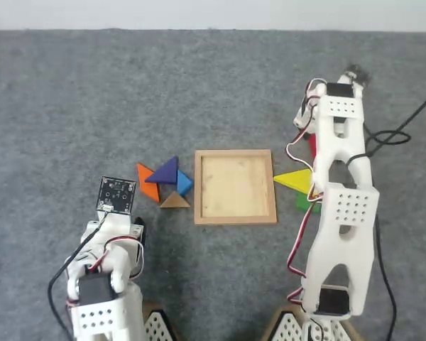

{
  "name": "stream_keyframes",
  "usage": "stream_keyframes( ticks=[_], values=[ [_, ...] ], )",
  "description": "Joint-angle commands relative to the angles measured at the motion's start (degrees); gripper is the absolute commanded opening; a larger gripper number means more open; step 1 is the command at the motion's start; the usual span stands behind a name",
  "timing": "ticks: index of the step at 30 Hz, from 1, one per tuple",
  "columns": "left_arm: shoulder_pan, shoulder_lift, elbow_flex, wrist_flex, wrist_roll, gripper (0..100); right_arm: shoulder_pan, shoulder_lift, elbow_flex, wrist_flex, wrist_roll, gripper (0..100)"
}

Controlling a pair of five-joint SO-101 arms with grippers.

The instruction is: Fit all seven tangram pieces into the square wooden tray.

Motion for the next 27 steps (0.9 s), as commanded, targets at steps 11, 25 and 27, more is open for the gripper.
stream_keyframes(
  ticks=[11,25,27],
  values=[
    [-0.1,-0.9,-0.6,0.4,0.4,15,0.4,5.1,-7.7,0.8,-1.1,35.8],
    [-0.1,-0.9,-0.6,0.4,0.4,15,1.7,5.3,-9.0,7.9,-0.9,27.3],
    [-0.1,-0.9,-0.6,0.4,0.4,15,2.0,5.6,-9.9,7.9,-1.1,27.7]
  ],
)
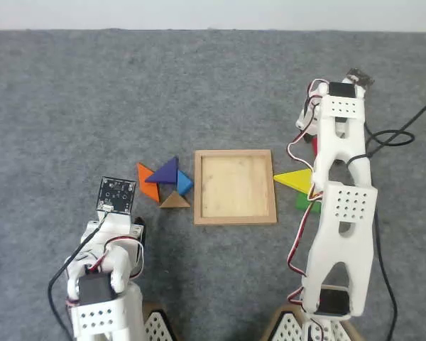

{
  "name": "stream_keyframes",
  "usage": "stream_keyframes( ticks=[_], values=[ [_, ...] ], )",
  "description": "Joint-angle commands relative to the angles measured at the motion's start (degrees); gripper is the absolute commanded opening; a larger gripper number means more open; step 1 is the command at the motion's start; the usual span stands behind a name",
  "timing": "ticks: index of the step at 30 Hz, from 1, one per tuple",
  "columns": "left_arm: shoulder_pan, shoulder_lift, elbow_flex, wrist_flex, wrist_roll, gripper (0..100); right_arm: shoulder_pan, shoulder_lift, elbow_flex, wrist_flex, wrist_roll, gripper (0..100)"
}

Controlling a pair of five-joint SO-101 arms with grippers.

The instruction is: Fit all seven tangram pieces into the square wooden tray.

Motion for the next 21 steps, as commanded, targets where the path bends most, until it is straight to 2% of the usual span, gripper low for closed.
stream_keyframes(
  ticks=[1,12,21],
  values=[
    [-0.1,-0.9,-0.6,0.4,0.4,15,1.5,0.4,-2.4,1.2,-0.5,28.1],
    [-0.1,-0.9,-0.6,0.4,0.4,15,4.3,-0.5,-2.6,5.7,-0.1,27.7],
    [-0.1,-0.9,-0.6,0.4,0.4,15,4.1,-7.0,-2.6,10.2,5.9,23.0]
  ],
)
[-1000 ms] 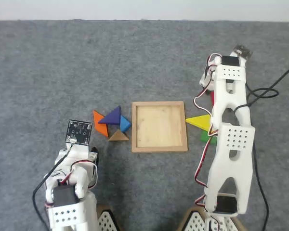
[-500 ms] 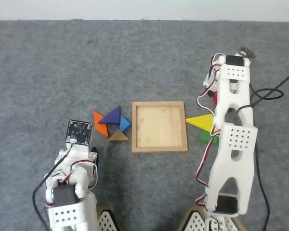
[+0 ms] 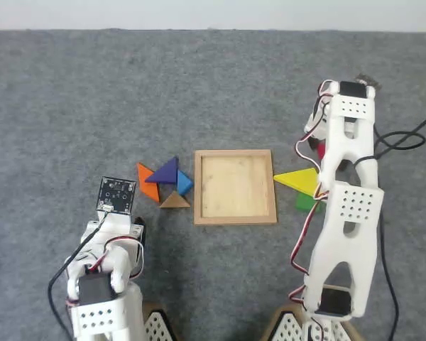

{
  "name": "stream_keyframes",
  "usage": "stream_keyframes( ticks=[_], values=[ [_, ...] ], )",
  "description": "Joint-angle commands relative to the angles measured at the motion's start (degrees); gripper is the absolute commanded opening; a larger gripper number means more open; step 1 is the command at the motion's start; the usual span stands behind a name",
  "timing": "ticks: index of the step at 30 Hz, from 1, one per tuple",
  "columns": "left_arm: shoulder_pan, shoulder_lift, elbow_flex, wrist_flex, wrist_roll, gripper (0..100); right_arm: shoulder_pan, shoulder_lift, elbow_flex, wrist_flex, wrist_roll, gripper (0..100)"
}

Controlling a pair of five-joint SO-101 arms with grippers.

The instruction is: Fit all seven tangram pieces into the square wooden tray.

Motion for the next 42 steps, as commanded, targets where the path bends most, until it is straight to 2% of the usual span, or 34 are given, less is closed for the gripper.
stream_keyframes(
  ticks=[1,8,12,17,23,29,37,42],
  values=[
    [-0.1,-0.9,-0.6,0.4,0.4,15,1.5,-7.2,-1.2,3.7,3.1,23.0],
    [-0.1,-0.9,-0.6,0.4,0.4,15,-0.2,-13.1,-1.2,9.1,8.2,23.0],
    [-0.1,-0.9,-0.6,0.4,0.4,15,-4.1,-16.6,-0.8,11.4,17.2,22.7],
    [-0.1,-0.9,-0.6,0.4,0.4,15,-10.6,-19.1,-0.8,11.4,25.1,22.7],
    [-0.1,-0.9,-0.6,0.4,0.4,15,-21.8,-22.1,0.4,11.5,37.6,22.7],
    [-0.1,-0.9,-0.6,0.4,0.4,15,-30.3,-25.5,6.5,11.4,58.6,22.7],
    [-0.1,-0.9,-0.6,0.4,0.4,15,-37.1,-22.0,7.4,10.9,76.7,22.7],
    [-0.1,-0.9,-0.6,0.4,0.4,15,-38.5,-17.4,7.5,11.1,83.1,22.7]
  ],
)
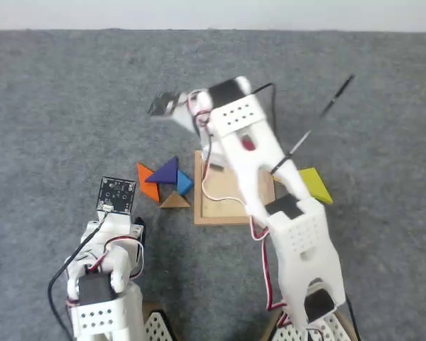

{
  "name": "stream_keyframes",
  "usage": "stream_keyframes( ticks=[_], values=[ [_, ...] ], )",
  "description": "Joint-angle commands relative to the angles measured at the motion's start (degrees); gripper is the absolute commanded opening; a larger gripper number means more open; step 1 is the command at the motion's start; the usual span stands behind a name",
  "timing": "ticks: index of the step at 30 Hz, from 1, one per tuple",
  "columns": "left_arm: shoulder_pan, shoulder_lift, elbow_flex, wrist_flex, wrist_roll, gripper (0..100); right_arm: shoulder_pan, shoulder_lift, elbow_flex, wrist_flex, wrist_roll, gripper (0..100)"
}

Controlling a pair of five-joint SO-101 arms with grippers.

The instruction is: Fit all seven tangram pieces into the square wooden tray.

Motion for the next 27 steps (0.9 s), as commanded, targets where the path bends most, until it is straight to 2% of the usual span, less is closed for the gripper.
stream_keyframes(
  ticks=[1,10,18,27],
  values=[
    [-0.1,-0.9,-0.6,0.4,0.4,15,-1.5,1.1,-0.6,2.2,4.8,22.7],
    [-0.1,-0.9,-0.6,0.4,0.4,15,-0.3,-0.1,9.4,1.9,7.6,22.6],
    [-0.1,-0.9,-0.6,0.4,0.4,15,3.2,-0.4,9.7,-1.3,7.5,23.0],
    [-0.1,-0.9,-0.6,0.4,0.4,15,2.0,-0.4,9.8,-3.9,7.8,23.1]
  ],
)
